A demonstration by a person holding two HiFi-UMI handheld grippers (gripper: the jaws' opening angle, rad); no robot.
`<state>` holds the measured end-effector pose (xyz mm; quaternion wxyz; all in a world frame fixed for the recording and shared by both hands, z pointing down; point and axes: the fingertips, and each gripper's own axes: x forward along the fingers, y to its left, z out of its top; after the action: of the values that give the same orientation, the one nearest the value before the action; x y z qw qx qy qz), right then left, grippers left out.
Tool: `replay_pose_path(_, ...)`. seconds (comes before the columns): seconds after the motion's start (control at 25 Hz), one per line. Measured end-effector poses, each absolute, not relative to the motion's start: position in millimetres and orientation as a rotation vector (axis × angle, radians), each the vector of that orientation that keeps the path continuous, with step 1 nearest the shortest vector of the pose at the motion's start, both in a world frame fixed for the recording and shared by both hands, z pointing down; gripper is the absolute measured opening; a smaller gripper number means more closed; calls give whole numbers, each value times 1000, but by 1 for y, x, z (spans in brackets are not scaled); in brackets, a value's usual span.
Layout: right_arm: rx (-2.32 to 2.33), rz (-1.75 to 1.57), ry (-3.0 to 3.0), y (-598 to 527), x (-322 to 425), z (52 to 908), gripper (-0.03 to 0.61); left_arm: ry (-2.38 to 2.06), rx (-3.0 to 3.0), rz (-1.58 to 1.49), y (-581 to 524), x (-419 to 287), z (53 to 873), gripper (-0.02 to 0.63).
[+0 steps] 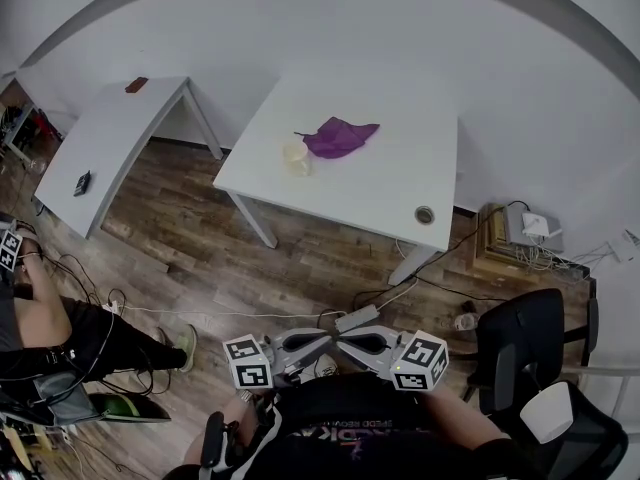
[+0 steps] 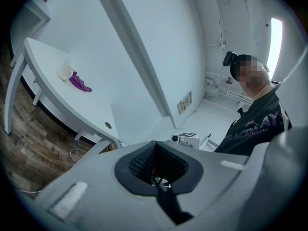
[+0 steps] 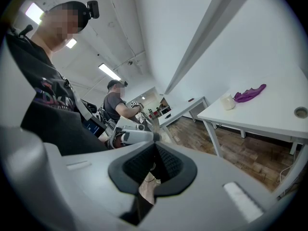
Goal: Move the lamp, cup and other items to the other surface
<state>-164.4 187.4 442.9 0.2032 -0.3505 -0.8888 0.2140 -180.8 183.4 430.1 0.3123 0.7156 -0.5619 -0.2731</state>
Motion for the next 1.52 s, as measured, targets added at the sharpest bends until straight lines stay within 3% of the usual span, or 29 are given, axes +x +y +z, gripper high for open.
replay_pose_path(1.2,-819,625,-2524,190,-170,433,5,-1601,1812,-786,222,-202,441,-5)
replay_pose_path(1.52,-718,601,-2548,154,-200,434,25,-1662,1731,-848,237,-197,446,-5)
